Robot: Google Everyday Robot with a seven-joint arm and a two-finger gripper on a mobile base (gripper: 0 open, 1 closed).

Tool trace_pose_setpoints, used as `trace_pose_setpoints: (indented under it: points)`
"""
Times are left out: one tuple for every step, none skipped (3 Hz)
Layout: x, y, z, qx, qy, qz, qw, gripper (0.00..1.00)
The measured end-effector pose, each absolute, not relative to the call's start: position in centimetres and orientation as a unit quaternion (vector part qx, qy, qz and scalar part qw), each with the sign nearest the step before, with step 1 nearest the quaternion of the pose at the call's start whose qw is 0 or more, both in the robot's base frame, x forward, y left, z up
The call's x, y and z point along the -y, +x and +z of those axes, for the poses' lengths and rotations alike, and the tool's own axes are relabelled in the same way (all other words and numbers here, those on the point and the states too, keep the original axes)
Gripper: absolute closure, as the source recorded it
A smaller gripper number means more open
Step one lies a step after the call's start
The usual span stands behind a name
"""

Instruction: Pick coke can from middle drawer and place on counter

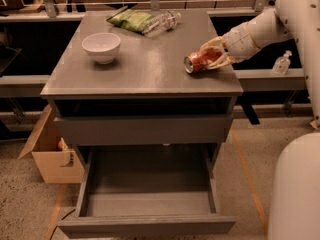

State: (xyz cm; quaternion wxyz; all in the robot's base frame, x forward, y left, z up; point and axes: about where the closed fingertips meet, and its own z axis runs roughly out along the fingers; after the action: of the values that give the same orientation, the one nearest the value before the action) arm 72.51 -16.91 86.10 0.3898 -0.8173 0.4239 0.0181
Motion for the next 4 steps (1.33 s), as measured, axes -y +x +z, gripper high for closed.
trace_pose_setpoints:
  points:
    - [16.62, 72.69, 85.82, -0.423, -0.817, 0.02, 0.39, 0.82]
    - [16.3, 72.87, 85.56, -0.423, -0.817, 0.021, 0.391, 0.6]
    - [15.97, 73.04, 85.27, -0.422, -0.818, 0.023, 0.391, 0.36]
    - [15.66, 73.2, 85.0, -0.421, -0.818, 0.025, 0.392, 0.12]
